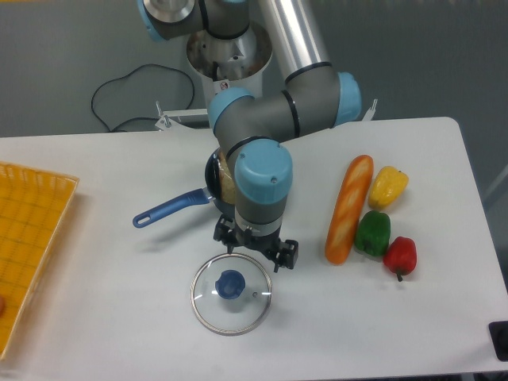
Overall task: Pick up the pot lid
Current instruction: 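Move the gripper from the pan over the glass lid's blue knob, then lower the gripper onto the blue knob and close on it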
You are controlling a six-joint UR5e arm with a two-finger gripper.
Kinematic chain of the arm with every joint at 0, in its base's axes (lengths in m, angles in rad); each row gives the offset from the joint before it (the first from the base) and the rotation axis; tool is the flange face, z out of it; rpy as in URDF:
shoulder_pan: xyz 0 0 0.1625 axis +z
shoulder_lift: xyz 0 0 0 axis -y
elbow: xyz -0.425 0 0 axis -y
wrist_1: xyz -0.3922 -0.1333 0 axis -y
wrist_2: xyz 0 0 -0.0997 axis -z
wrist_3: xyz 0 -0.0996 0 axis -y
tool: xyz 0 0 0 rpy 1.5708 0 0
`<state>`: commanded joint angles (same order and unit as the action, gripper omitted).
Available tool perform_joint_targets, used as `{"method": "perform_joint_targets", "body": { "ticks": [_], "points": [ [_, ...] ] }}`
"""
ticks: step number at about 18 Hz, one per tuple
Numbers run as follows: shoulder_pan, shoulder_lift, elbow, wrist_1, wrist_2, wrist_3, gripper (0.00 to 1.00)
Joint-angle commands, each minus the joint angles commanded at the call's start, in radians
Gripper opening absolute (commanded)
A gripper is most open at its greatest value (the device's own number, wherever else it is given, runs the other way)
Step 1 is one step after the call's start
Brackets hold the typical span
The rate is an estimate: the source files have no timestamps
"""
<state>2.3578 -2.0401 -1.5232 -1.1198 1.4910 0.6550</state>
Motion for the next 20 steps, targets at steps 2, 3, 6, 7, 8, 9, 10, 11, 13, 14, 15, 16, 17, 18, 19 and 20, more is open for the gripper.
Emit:
{"method": "perform_joint_targets", "body": {
  "ticks": [2, 3, 6, 7, 8, 9, 10, 11, 13, 14, 15, 16, 17, 18, 19, 20],
  "points": [
    [-0.005, -0.008, 0.002, 0.000, 0.005, 0.000, 1.00],
    [-0.005, -0.012, 0.003, 0.000, 0.018, 0.003, 1.00],
    [-0.018, -0.035, 0.015, 0.002, 0.054, 0.040, 1.00],
    [-0.021, -0.040, 0.017, 0.000, 0.055, 0.066, 1.00],
    [-0.022, -0.040, 0.018, 0.000, 0.057, 0.080, 1.00],
    [-0.022, -0.041, 0.018, 0.000, 0.058, 0.093, 1.00],
    [-0.022, -0.041, 0.020, 0.002, 0.060, 0.121, 1.00],
    [-0.022, -0.045, 0.023, 0.000, 0.061, 0.149, 1.00],
    [-0.023, -0.052, 0.026, -0.002, 0.061, 0.163, 1.00],
    [-0.025, -0.054, 0.026, 0.000, 0.061, 0.170, 1.00],
    [-0.028, -0.060, 0.026, 0.000, 0.061, 0.178, 1.00],
    [-0.032, -0.067, 0.026, 0.000, 0.060, 0.182, 1.00],
    [-0.032, -0.072, 0.026, 0.002, 0.057, 0.183, 1.00],
    [-0.032, -0.080, 0.026, 0.003, 0.054, 0.184, 1.00],
    [-0.034, -0.083, 0.026, 0.008, 0.054, 0.184, 1.00],
    [-0.034, -0.084, 0.026, 0.011, 0.052, 0.184, 1.00]
  ]
}}
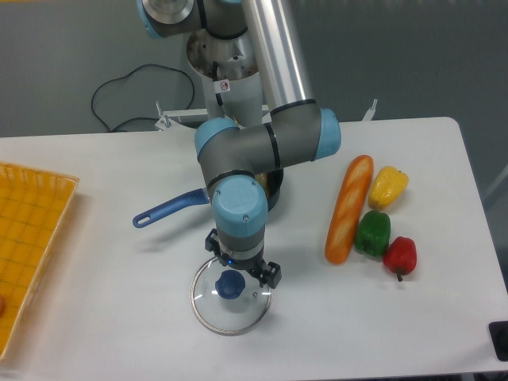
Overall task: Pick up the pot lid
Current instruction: 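Lower the gripper onto the blue knob and close on it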
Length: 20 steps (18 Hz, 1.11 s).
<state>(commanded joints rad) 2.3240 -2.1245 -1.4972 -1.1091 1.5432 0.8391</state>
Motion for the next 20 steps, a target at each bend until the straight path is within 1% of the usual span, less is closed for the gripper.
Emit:
{"method": "perform_joint_targets", "body": {
  "ticks": [15, 19, 20],
  "points": [
    [-0.012, -0.037, 0.000, 0.026, -0.005, -0.008, 1.00],
    [-0.012, -0.037, 0.000, 0.028, -0.038, -0.012, 1.00],
    [-0.012, -0.037, 0.000, 0.037, -0.043, -0.014, 1.00]
  ]
}}
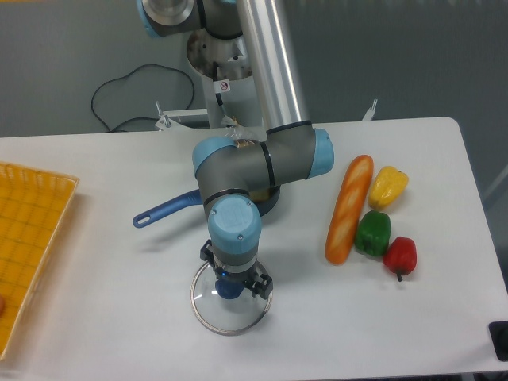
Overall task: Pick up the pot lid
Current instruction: 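Lower the gripper onto the blue knob and close on it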
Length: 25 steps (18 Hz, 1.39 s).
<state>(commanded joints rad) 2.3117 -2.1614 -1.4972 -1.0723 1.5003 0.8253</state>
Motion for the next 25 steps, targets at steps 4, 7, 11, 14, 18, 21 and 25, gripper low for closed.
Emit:
{"method": "perform_joint_targets", "body": {
  "ticks": [4, 7, 11, 14, 18, 21, 25],
  "points": [
    [-0.003, -0.008, -0.002, 0.011, -0.003, -0.003, 1.00],
    [-0.005, -0.012, 0.000, 0.020, -0.003, -0.003, 1.00],
    [-0.006, -0.017, 0.000, 0.025, -0.003, -0.002, 1.00],
    [-0.008, -0.020, -0.002, 0.023, -0.003, -0.002, 0.97],
    [-0.008, -0.020, -0.005, 0.025, -0.003, 0.000, 0.92],
    [-0.008, -0.020, -0.008, 0.025, -0.002, 0.005, 0.86],
    [-0.009, -0.020, -0.008, 0.025, -0.003, 0.006, 0.78]
  ]
}}
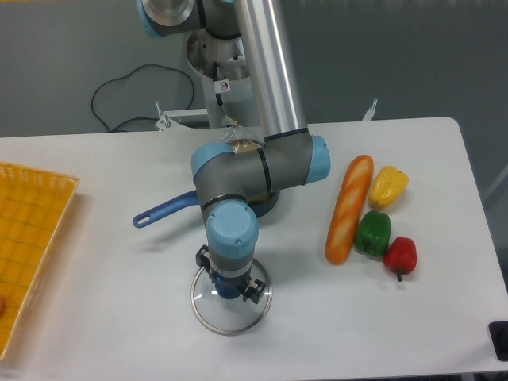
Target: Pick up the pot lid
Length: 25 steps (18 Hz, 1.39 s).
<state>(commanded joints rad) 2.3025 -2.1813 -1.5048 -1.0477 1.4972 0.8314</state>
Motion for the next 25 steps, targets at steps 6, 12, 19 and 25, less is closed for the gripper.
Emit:
{"method": "perform_joint_targets", "body": {
  "ticks": [6, 12, 19, 25],
  "points": [
    [0.002, 0.002, 0.000, 0.000, 0.000, 0.003, 0.62],
    [0.002, 0.002, 0.000, 0.002, 0.000, 0.003, 0.48],
    [0.000, 0.011, -0.002, 0.000, 0.002, 0.005, 0.39],
    [0.002, 0.035, 0.000, -0.014, 0.009, 0.006, 0.38]
  ]
}}
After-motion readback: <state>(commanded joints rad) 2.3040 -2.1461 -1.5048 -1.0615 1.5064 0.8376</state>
